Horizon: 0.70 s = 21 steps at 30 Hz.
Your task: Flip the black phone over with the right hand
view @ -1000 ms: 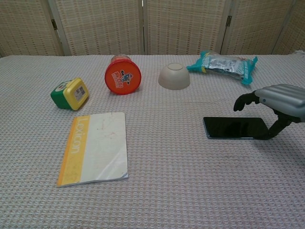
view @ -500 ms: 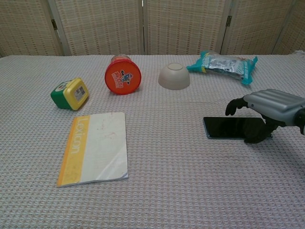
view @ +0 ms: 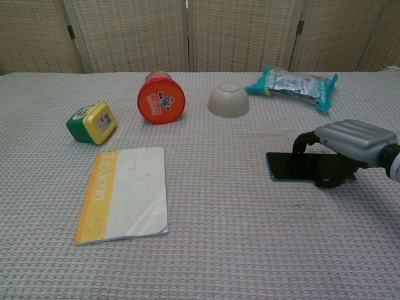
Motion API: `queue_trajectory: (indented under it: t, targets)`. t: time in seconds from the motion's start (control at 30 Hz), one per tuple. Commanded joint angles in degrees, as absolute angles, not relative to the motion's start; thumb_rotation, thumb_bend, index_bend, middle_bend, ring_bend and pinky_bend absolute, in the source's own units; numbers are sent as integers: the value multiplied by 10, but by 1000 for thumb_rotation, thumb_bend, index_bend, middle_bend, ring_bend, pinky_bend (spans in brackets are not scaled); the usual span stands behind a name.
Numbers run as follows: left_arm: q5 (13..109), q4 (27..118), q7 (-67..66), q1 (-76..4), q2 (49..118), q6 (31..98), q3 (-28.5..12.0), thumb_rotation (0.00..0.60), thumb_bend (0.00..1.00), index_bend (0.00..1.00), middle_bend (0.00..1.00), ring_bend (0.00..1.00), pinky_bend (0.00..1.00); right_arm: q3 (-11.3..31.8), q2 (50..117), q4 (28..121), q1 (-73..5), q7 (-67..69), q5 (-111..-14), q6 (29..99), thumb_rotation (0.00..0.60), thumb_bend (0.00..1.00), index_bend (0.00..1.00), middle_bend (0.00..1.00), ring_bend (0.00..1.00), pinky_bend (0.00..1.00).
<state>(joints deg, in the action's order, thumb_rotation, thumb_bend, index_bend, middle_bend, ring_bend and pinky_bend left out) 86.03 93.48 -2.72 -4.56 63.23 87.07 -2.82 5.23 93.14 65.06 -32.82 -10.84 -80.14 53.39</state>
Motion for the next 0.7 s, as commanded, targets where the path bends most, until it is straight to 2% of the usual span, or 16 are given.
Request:
queue_trajectory:
  t: [0.03, 0.27, 0.53, 0.7]
  targets:
    - [860, 933, -26, -45, 633, 871, -28, 600, 201, 287, 215, 163, 252, 53, 934, 648, -331, -111, -798, 531, 600, 118, 292, 299, 237, 264]
    - [858, 929, -22, -43, 633, 872, -29, 600, 201, 286, 215, 163, 252, 55, 941, 640, -339, -114, -789, 523, 600, 161, 292, 307, 237, 264]
    - [857, 928, -21, -42, 632, 873, -30, 600, 200, 286, 215, 163, 252, 60, 938, 638, -349, -107, -777, 507, 600, 356, 292, 319, 237, 264]
    - [856, 930, -22, -42, 631, 873, -31, 600, 200, 286, 215, 163, 252, 62, 927, 649, -355, -101, -768, 494, 600, 378, 292, 324, 237, 264]
